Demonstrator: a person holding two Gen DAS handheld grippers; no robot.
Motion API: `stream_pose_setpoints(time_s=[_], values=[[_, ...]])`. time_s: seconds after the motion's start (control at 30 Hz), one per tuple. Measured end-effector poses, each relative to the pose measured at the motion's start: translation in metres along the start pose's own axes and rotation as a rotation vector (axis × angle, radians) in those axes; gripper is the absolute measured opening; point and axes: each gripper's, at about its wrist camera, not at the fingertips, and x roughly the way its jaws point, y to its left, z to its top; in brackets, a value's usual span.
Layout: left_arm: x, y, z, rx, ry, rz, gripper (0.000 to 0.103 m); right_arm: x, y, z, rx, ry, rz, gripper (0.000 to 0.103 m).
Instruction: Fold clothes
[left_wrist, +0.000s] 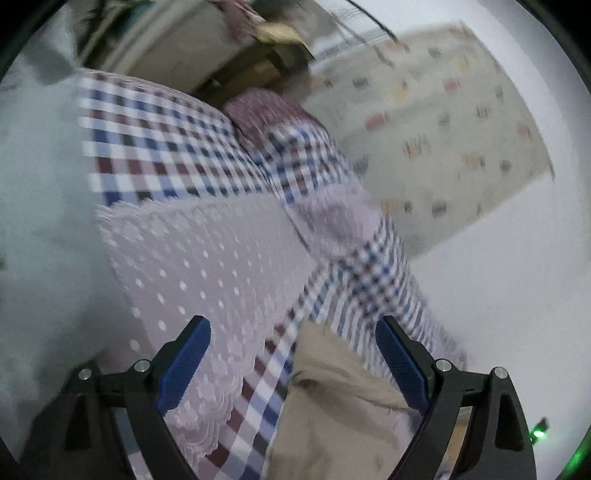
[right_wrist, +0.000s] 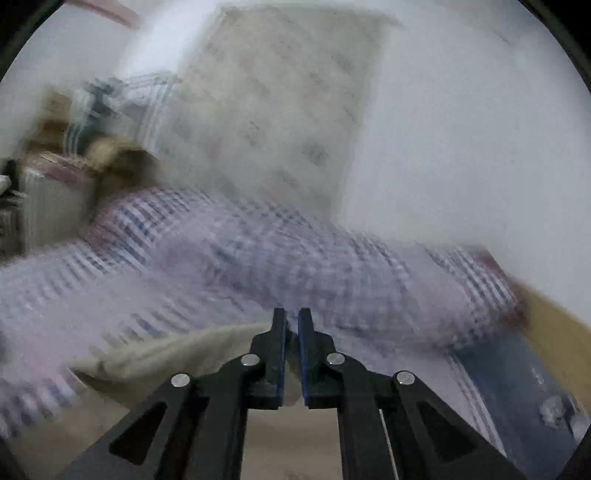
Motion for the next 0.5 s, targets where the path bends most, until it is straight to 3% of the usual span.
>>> stream_pose_setpoints(time_s=[0.03, 0.1, 0.2, 0.27, 0.33, 0.5], values=[[0.006, -0.004, -0.004, 0.027, 0.030, 0.017, 0.093, 0.013, -0.015, -0.021, 0.000, 0.091, -0.093, 0.031], [0.018, -0.012, -0.012, 0.078, 0.085, 0.050, 0.093, 0.025, -0.034, -0.050, 0.028, 0.213, -0.182, 0.036], [0.031, -0.019, -0.022, 0.137, 0.142, 0.091, 0.093, 0.018, -0.038, -0.071, 0.089, 0.268, -0.165, 0.047], [0.038, -0.021, -0.028, 0.159, 0.175, 0.098, 0.093, 0.012, -0.025, -0.073, 0.093, 0.265, -0.096, 0.051], [0.047, -0.023, -0.034, 0.183, 0.214, 0.092, 0.093, 0.013, 0.001, -0.069, 0.065, 0.263, 0.027, 0.057], [0.067, -0.025, -0.049, 0.233, 0.310, 0.105, 0.093, 0.023, 0.115, -0.055, -0.062, 0.290, 0.488, 0.061]])
